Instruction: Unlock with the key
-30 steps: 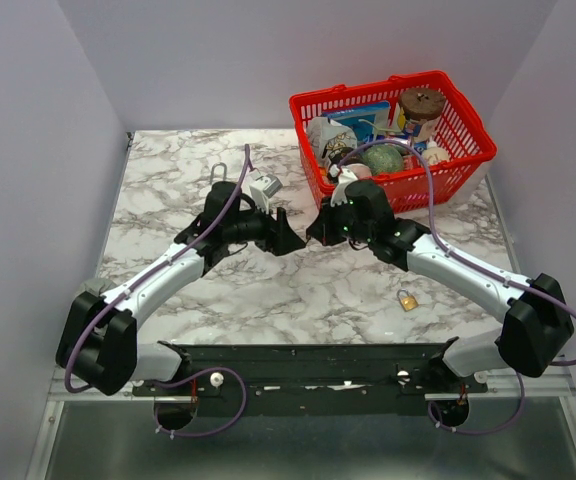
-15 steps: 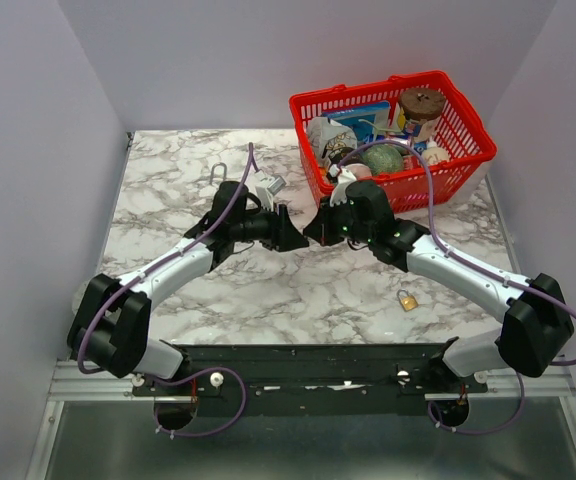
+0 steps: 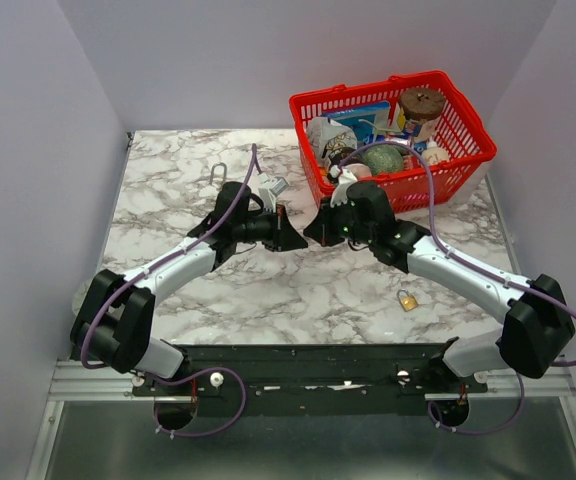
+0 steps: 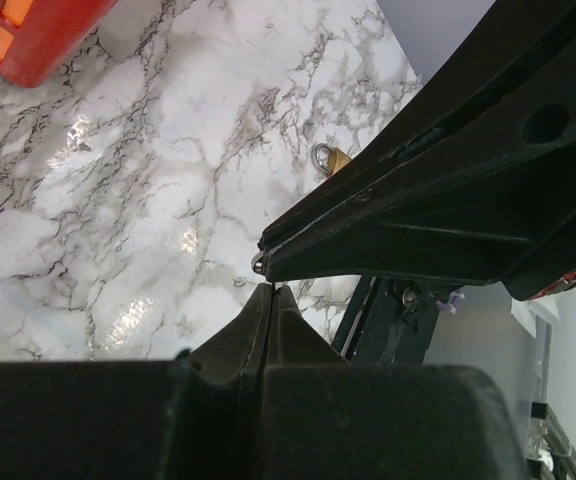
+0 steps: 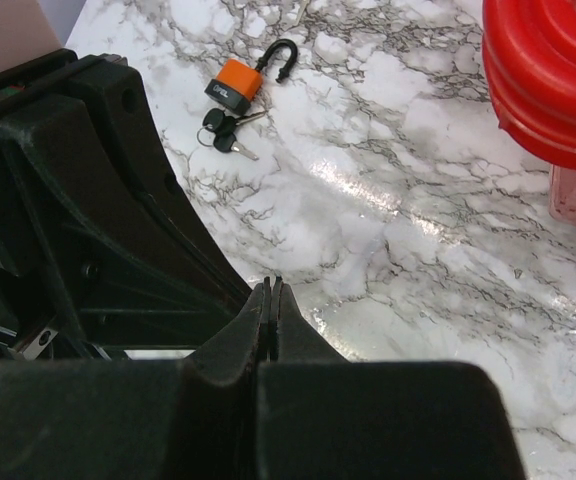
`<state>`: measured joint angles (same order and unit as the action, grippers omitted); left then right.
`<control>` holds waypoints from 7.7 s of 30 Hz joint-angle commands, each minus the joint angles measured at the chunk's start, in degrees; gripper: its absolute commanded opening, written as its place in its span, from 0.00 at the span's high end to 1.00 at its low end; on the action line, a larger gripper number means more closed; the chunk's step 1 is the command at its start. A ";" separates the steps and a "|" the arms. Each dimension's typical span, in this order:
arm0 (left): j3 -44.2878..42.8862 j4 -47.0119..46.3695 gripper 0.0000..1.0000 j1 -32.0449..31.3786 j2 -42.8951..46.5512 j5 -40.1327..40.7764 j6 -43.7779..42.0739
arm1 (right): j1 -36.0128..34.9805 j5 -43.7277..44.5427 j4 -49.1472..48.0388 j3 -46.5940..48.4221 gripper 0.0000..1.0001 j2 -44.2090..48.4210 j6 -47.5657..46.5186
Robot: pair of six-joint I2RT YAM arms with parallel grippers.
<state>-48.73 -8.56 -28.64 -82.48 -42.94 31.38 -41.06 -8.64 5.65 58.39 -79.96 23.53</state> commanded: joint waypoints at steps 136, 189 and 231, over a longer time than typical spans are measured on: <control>16.74 -35.74 0.30 -8.18 17.18 11.82 18.19 | 11.09 -35.30 -34.21 -18.49 0.99 13.34 9.60; -1.45 26.04 1.00 -8.36 11.73 -7.41 -22.49 | 10.13 -41.01 0.14 -8.04 0.59 14.40 -16.41; -0.49 26.84 1.00 -8.27 11.55 -9.62 -25.40 | 2.56 -42.77 11.22 -2.76 0.77 2.88 -22.82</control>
<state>-49.19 18.59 -36.93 -71.61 -51.70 7.01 -37.95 -49.69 15.09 53.58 -76.05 1.58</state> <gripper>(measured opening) 0.010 0.252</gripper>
